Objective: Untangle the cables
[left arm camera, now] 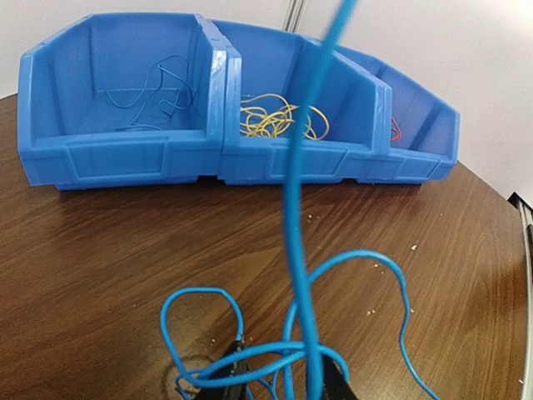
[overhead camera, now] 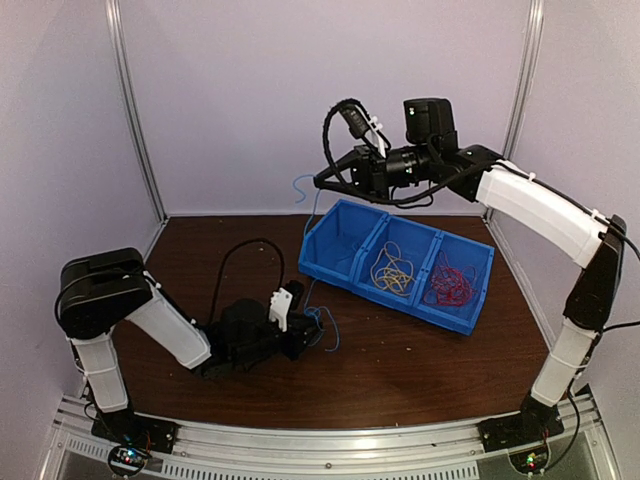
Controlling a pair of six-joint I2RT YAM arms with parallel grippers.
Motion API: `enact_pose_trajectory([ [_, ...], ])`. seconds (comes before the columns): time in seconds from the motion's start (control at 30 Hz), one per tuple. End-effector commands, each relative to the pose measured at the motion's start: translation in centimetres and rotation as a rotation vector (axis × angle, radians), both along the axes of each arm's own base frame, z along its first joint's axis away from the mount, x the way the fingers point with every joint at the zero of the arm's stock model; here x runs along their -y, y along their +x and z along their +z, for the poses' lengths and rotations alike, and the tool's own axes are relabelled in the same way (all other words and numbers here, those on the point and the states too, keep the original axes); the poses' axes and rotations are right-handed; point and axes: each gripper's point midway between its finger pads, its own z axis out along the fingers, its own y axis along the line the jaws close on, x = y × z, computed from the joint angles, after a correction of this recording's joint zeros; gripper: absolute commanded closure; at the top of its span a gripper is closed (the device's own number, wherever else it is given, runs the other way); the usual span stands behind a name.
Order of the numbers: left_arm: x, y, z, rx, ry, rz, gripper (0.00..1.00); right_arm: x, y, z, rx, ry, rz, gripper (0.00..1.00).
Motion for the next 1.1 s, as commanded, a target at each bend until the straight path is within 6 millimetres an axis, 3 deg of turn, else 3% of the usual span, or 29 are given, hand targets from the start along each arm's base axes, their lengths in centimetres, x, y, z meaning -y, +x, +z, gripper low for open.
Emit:
enact_pose_trajectory([
  [0.0, -0.5, -0.6, 2.2, 0.011, -0.087, 0.004, 0.75, 0.8, -1.5, 2.7, 0.047, 0.040, 0.021, 1.00],
  [0.3, -3.1, -0.9, 5.8, 0.041, -0.149, 0.071, 0.67, 0.7, -1.5, 2.5, 0.046, 0.036, 0.023, 1.00],
  [0.4, -2.5, -0.7, 6.9, 0.068, -0.147, 0.058, 0.58, 0.8, -1.5, 2.7, 0.049, 0.040, 0.023, 1.00],
  [0.53, -0.7, 0.1, 6.8, 0.088, -0.105, 0.036, 0.53, 0.7, -1.4, 2.8, 0.050, 0.043, 0.022, 1.00],
  [0.73, 2.1, 1.8, 4.6, 0.077, -0.024, 0.023, 0.57, 0.9, -1.6, 3.7, 0.061, 0.053, 0.024, 1.00],
  [0.83, 2.8, 1.7, 2.5, 0.055, 0.003, -0.005, 0.75, 1.1, -1.9, 4.8, 0.080, 0.065, 0.028, 1.00],
  [0.9, 2.5, 1.4, 1.1, 0.030, 0.008, -0.010, 0.82, 1.5, -1.9, 6.2, 0.099, 0.083, 0.028, 1.00],
  [1.07, 1.1, 0.2, -1.1, -0.030, 0.005, -0.008, 0.86, 4.2, -1.4, 11.3, 0.094, 0.181, 0.035, 1.00],
])
